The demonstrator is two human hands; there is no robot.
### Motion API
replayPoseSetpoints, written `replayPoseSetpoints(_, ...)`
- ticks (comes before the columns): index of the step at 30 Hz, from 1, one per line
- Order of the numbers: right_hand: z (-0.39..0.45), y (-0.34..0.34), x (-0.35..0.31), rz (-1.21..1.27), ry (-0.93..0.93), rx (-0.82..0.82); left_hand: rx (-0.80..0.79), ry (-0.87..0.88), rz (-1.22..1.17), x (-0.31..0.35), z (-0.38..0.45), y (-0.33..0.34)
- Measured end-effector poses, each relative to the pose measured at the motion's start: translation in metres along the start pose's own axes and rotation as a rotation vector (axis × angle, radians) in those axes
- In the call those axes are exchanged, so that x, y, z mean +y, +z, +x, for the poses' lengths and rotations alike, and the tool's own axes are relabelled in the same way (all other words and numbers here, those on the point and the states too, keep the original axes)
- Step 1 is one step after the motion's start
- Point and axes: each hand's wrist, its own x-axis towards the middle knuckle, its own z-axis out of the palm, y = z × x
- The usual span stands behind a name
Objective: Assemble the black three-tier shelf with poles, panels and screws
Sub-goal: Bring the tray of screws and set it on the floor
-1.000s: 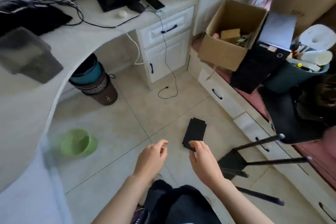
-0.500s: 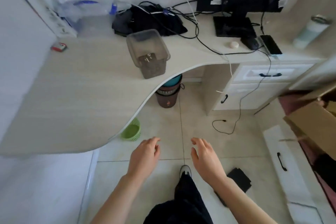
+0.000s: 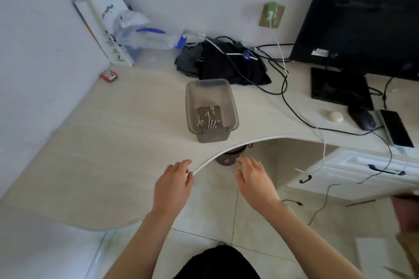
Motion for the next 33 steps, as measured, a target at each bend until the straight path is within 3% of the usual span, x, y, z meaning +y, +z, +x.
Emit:
replayPoseSetpoints(6, 0.06, -0.026, -0.001, 0.05, -0.003, 0.022, 0.071, 0.024, 0.046, 0.013, 0.06, -0.005)
replayPoseSetpoints(11, 0.096, -0.022, -0.007, 0.155, 0.121, -0.04, 0.054, 0.097, 0.061, 0.014, 0.105, -0.001)
replayPoseSetpoints(16, 0.125, -0.018, -0.008, 0.598, 0.556, -0.033, -0.069, 0.153, -0.039, 0.003, 0.143, 0.007)
replayPoseSetpoints(21, 0.142, -0.015, -0.009, 1.126, 0.881, -0.185, -0.092, 0.062, -0.149, -0.004, 0.178, 0.006)
replayPoseSetpoints(24, 0.149, -0.011, -0.015, 1.245, 0.924, -0.207, -0.132, -0.009, -0.213, -0.005, 0.197, 0.008)
replayPoseSetpoints(33, 0.163, -0.016, -0.008, 1.189, 0.879, -0.162, -0.05, -0.159, -0.461, 0.001, 0.192, 0.025)
